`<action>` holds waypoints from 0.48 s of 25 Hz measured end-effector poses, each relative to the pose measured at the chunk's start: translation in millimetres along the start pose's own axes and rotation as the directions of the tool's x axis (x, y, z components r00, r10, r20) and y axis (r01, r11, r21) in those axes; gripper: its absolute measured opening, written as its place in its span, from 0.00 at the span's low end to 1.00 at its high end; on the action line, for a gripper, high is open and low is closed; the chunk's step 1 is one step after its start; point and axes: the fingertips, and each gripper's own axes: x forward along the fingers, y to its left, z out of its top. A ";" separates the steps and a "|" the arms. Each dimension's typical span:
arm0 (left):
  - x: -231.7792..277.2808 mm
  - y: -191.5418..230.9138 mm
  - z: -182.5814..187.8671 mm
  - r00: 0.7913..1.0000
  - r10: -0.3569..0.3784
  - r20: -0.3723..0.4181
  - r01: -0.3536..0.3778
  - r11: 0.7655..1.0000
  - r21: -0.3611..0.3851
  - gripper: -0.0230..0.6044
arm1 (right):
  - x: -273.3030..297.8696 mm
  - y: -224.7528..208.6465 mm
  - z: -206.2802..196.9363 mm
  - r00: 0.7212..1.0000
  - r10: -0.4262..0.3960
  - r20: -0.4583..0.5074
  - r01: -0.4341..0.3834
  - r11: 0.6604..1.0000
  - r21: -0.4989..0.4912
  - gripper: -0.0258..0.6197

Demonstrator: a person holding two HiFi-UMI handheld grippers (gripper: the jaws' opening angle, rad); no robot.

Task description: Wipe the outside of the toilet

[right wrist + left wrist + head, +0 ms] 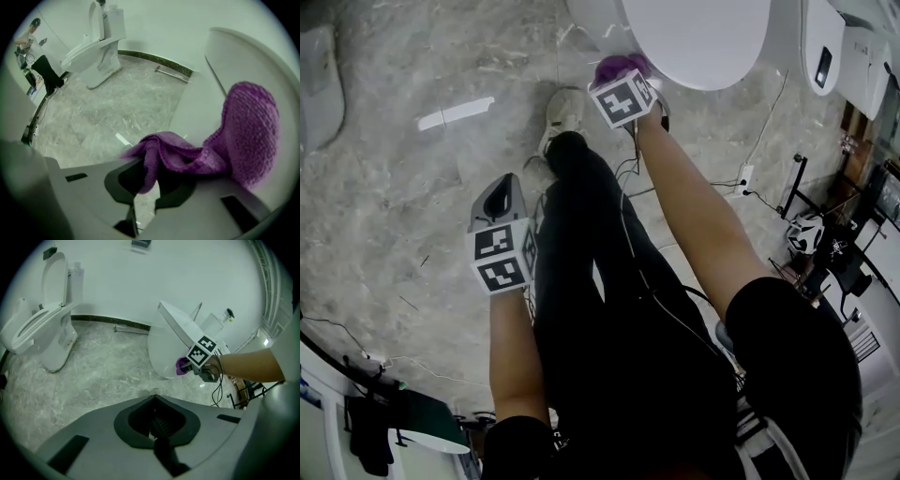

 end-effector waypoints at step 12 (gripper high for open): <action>28.9 43.4 82.1 1.000 0.008 -0.022 -0.007 0.999 0.046 0.05 | 16.1 -9.2 85.9 0.995 0.011 0.094 -0.032 0.976 0.218 0.12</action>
